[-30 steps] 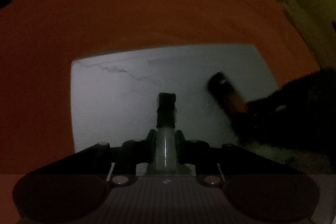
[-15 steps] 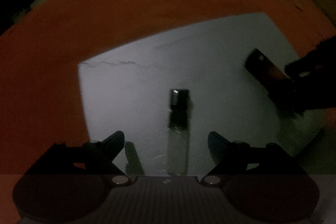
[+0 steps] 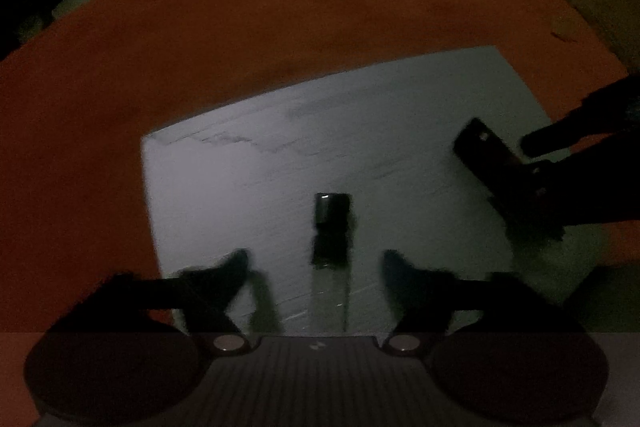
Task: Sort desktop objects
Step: 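Lift the clear tube with left tool while right tool lifts the orange tube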
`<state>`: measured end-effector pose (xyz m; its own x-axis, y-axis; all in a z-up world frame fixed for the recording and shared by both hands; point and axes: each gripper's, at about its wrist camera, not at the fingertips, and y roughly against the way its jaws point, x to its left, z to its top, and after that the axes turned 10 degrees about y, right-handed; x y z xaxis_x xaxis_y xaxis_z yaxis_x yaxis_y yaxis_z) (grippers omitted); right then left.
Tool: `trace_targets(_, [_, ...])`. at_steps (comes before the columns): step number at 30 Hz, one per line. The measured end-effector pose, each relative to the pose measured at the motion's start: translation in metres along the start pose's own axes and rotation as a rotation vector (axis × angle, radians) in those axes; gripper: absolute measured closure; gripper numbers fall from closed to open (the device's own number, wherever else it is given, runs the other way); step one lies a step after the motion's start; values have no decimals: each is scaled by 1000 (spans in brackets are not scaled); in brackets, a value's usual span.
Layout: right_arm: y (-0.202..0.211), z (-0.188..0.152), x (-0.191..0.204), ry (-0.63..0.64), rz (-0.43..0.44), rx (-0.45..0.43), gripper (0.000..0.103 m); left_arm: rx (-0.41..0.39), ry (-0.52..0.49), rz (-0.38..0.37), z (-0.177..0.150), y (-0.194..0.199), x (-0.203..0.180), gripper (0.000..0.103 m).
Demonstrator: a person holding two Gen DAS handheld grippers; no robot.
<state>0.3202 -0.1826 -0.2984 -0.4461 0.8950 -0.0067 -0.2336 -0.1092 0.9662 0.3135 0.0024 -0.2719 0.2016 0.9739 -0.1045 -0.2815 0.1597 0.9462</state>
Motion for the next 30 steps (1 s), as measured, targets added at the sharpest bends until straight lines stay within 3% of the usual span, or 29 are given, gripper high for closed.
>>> trace_targets(1, [-1, 0, 1, 5, 7, 2, 75, 19, 15, -22, -2, 0, 4, 86])
trace_targets(5, [0, -1, 8, 14, -23, -2, 76, 21, 17, -48, 5, -3, 9, 87])
trace_targets(9, [16, -3, 8, -33, -8, -38, 76, -19, 46, -103, -3, 26, 17, 87])
trace_targets(17, [90, -18, 6, -66, 62, -163, 76, -137, 72, -209, -5, 98, 26, 87])
trace_targets(30, [177, -97, 36, 23, 138, -272, 76, -201, -9, -311, -81, 179, 4, 87])
